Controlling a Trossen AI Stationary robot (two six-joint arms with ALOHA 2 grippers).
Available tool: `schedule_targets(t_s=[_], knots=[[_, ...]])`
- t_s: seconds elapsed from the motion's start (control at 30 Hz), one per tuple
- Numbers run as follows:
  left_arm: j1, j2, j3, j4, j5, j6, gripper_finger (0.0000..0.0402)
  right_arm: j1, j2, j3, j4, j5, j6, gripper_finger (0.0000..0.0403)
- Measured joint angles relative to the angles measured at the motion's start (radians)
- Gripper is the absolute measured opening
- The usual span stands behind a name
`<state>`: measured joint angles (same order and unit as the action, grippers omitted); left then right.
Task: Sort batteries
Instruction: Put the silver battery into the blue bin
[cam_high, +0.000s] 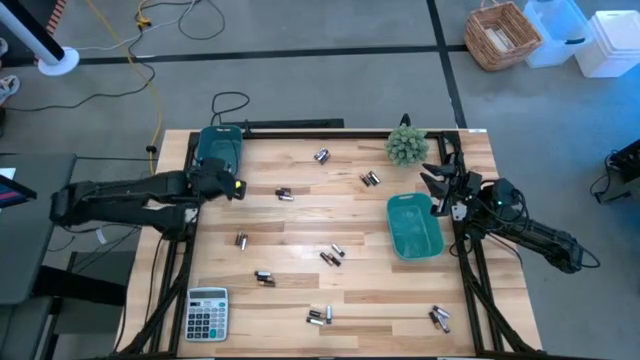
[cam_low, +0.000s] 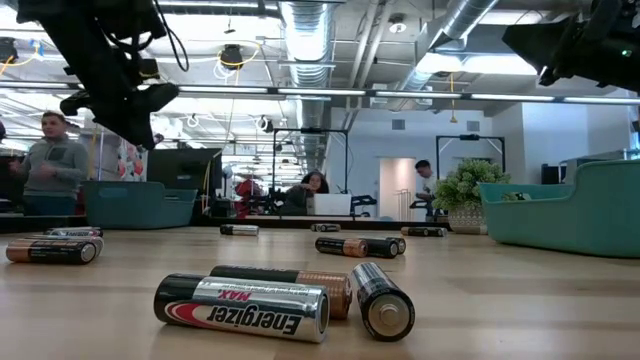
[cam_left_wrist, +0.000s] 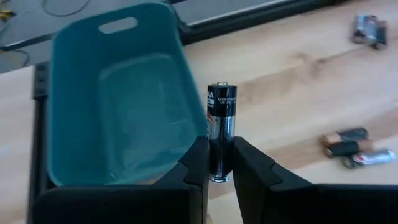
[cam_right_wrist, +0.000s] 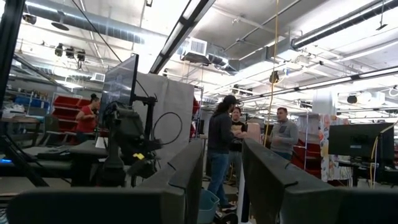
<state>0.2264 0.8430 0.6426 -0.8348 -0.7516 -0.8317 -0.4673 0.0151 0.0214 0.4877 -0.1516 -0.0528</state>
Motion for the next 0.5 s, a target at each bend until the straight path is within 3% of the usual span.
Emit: schedule_targets(t_s=[0.5], knots=[[0.297, 0.001, 0.000, 0.144, 0.050, 0.248, 0.0050, 0.000, 0.000, 0.000, 0.000, 0.000, 0.003, 0.0128]])
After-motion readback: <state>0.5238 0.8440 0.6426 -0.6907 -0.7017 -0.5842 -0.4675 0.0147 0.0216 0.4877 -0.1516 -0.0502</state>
